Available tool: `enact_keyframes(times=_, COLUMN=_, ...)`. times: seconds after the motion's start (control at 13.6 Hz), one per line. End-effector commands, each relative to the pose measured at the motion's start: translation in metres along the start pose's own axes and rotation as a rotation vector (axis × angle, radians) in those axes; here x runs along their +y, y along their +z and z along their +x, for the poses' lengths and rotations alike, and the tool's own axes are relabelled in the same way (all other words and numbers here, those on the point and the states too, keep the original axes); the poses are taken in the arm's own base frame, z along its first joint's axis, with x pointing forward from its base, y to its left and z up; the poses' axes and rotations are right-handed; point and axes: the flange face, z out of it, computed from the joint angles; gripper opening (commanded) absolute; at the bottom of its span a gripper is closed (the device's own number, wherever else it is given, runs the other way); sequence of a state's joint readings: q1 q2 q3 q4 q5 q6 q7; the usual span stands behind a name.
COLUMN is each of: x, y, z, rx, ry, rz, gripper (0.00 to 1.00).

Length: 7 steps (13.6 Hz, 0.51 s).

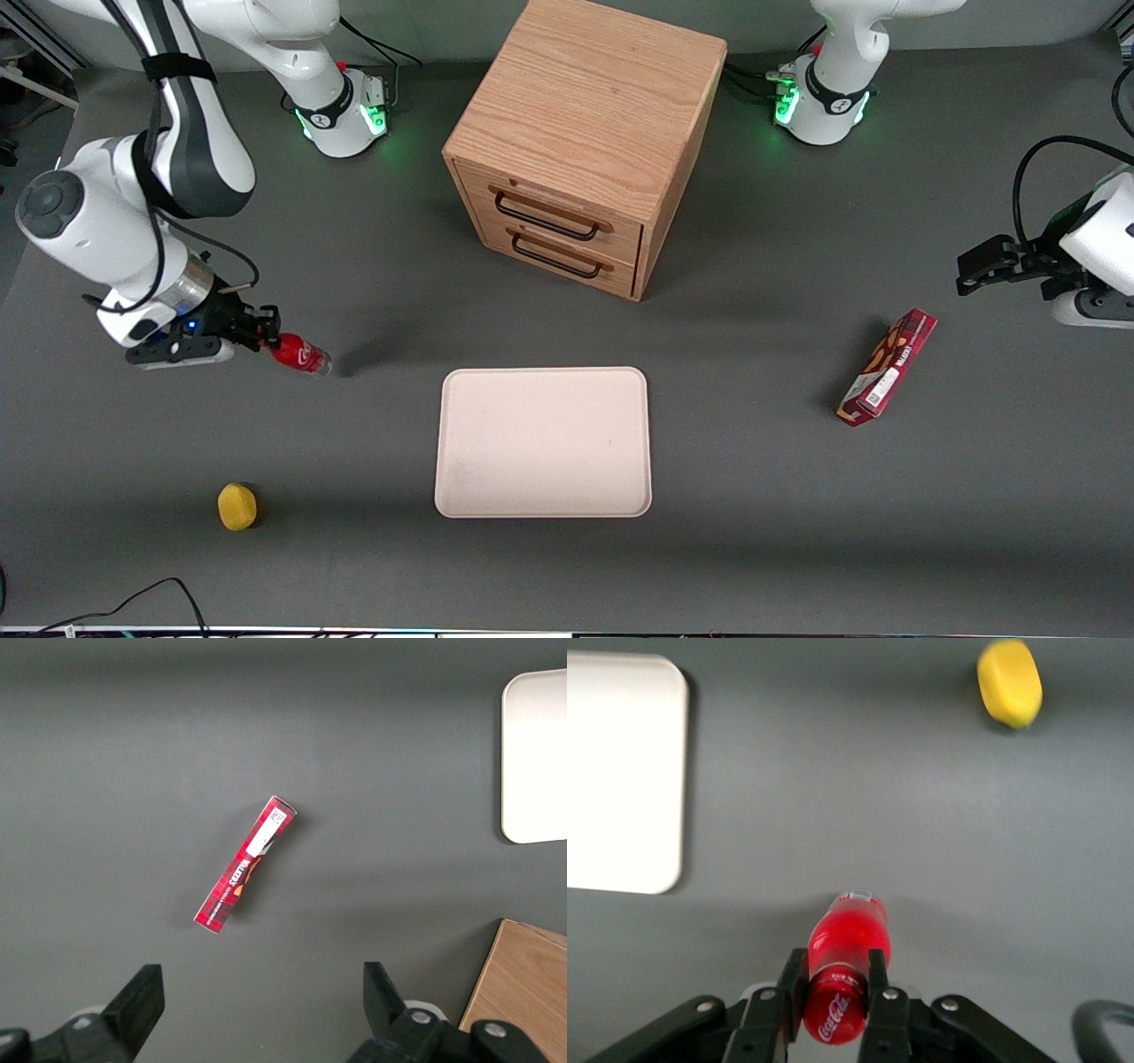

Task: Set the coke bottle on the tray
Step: 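Lift the red bottle and carry it to the cream tray's edge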

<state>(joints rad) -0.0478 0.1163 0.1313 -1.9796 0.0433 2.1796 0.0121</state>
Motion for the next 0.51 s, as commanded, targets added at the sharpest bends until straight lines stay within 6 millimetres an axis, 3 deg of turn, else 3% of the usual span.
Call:
enact_keyframes(times=0.0, x=-0.032, y=-0.006, z=0.061, rx=-0.020, ry=0.033, rz=0.031, gripper=0.00)
enact_keyframes(times=0.22, x=-0.083, y=0.003, z=0.092, rx=0.005, ry=0.058, rz=0.041, gripper=0.00)
enact_keyframes(times=0.44, x=-0.137, y=0.022, z=0.111, rx=0.024, ry=0.076, rz=0.025, gripper=0.00)
